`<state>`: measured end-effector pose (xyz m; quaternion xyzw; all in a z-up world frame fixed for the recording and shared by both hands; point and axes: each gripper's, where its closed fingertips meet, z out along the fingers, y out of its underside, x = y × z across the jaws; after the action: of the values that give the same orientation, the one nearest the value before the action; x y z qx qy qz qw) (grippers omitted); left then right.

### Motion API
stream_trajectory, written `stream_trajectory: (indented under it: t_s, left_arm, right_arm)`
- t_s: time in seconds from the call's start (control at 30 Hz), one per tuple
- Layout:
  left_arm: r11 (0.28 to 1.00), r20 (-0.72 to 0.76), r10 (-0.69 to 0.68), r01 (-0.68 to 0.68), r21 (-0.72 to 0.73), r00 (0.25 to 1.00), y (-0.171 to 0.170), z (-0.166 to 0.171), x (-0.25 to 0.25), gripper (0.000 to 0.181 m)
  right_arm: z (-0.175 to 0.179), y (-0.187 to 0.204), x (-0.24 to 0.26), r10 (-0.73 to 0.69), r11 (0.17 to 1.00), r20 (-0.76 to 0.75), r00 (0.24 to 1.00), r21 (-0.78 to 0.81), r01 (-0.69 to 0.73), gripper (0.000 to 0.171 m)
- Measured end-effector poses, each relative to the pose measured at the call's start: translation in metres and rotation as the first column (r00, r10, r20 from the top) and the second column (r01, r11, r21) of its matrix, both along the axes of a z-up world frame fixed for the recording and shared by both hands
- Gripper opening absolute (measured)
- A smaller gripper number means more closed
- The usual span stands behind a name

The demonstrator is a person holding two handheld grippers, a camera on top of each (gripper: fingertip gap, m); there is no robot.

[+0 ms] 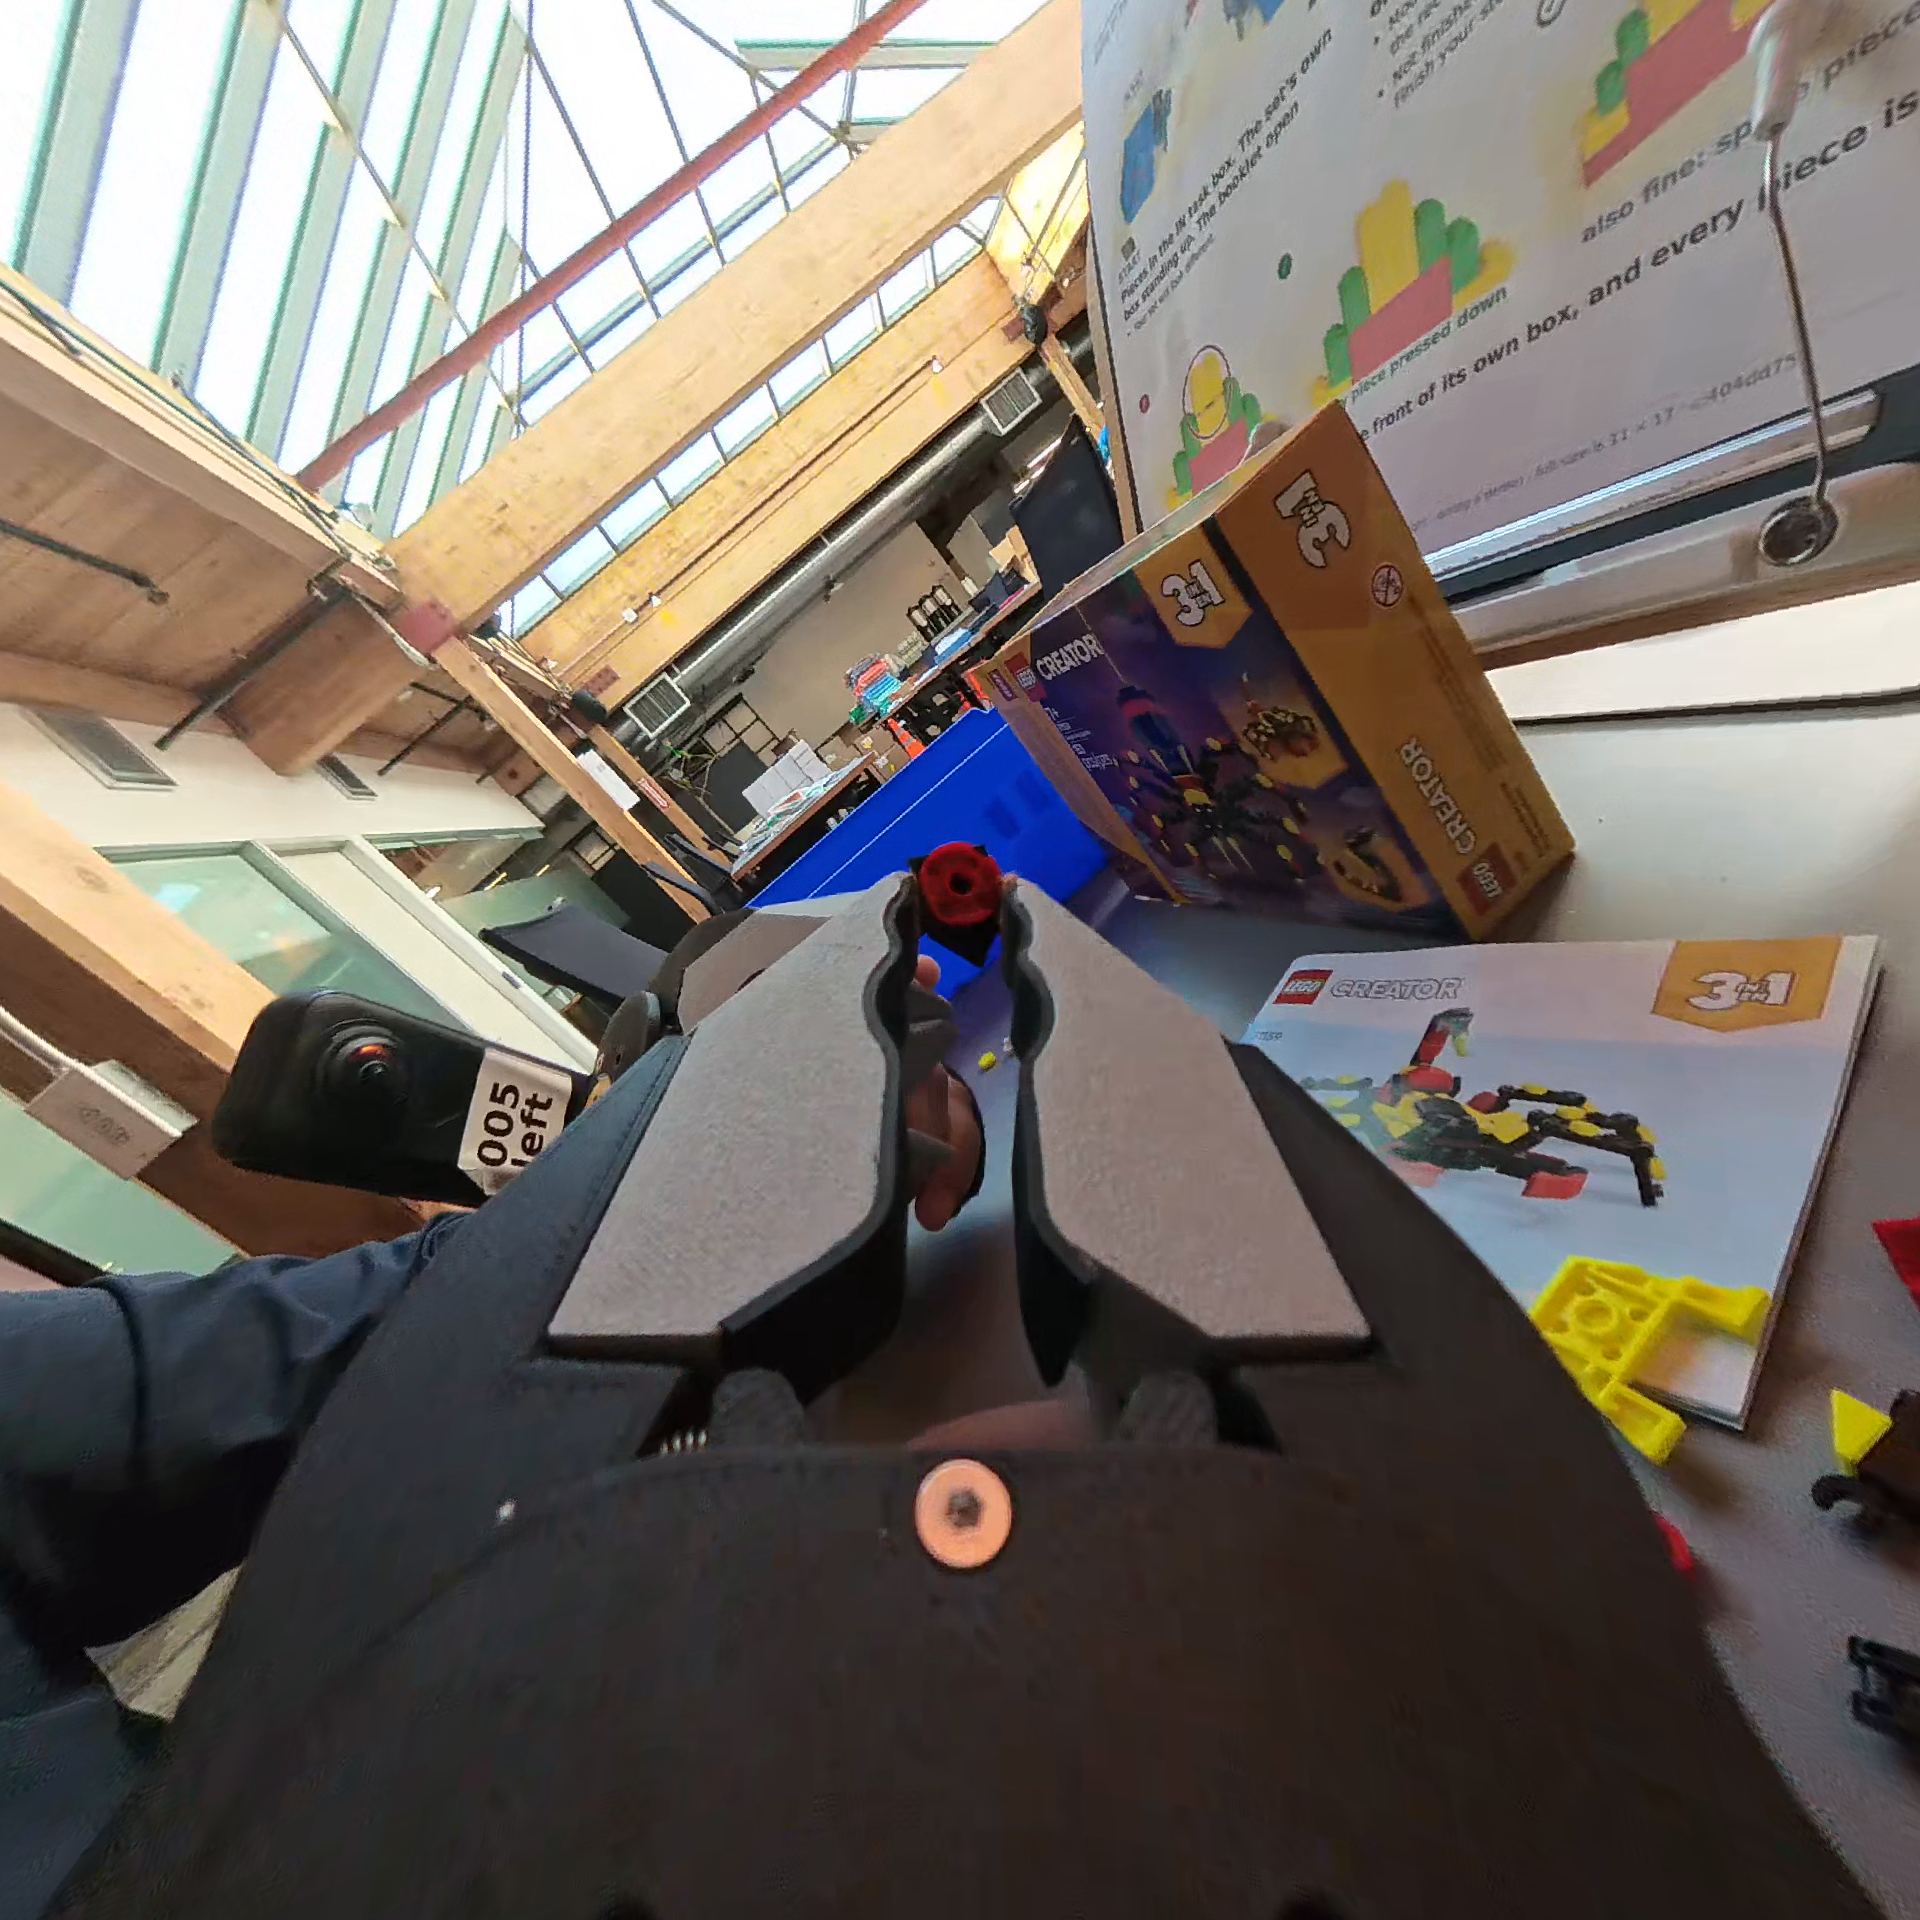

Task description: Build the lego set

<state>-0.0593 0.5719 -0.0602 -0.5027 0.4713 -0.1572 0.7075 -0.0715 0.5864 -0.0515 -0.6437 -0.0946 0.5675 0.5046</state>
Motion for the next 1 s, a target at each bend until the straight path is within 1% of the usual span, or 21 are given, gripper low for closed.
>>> stream_trajectory:
  t_s: [0.03, 0.13, 0.23, 0.3, 0.43, 0.63, 0.73, 0.83, 1.0]
  left_arm:
    - [1.0, -0.005, 0.008, -0.008, -0.015, 1.0, 0.002, -0.002, 0.0, 0.02]
    - [0.999, 0.0, 0.047, -0.047, -0.022, 0.999, 0.009, -0.002, -0.004, 0.021]
    - [0.998, 0.025, 0.054, -0.053, -0.037, 0.998, 0.012, 0.001, -0.007, 0.02]
    - [0.996, 0.009, 0.074, -0.073, -0.047, 0.997, 0.016, -0.002, -0.008, 0.019]
    - [0.994, -0.018, 0.093, -0.094, -0.051, 0.996, 0.02, -0.006, -0.009, 0.019]
    - [0.995, -0.06, 0.068, -0.072, -0.065, 0.996, 0.018, -0.012, -0.007, 0.013]
    - [0.995, -0.036, 0.049, -0.052, -0.091, 0.998, 0.016, -0.01, -0.007, 0.009]
    - [0.997, -0.018, 0.043, -0.045, -0.063, 0.999, 0.014, -0.007, -0.008, 0.007]
    - [0.998, -0.035, 0.034, -0.036, -0.047, 0.999, 0.012, -0.009, -0.007, 0.011]
  right_arm:
    - [-0.001, 0.001, -0.001, -0.005, 1.0, 0.001, 1.0, -0.008, 0.005, 0.012]
    - [0.001, 0.0, -0.004, -0.008, 1.0, -0.025, 1.0, -0.023, 0.008, 0.012]
    - [-0.004, 0.003, -0.006, -0.066, 0.997, -0.019, 0.998, -0.042, 0.066, 0.012]
    - [-0.007, 0.005, -0.008, -0.105, 0.993, -0.005, 0.994, -0.048, 0.104, 0.012]
    - [-0.01, 0.006, -0.011, -0.134, 0.989, 0.004, 0.991, -0.055, 0.134, 0.012]
    - [-0.017, 0.004, -0.011, -0.085, 0.995, 0.095, 0.992, -0.037, 0.089, 0.012]
    - [-0.017, 0.001, -0.01, -0.062, 0.998, 0.136, 0.989, 0.007, 0.062, 0.012]
    - [-0.014, -0.001, -0.009, -0.065, 0.997, 0.176, 0.982, 0.054, 0.057, 0.012]
    - [-0.013, -0.002, -0.008, -0.045, 0.999, 0.147, 0.988, 0.015, 0.043, 0.012]
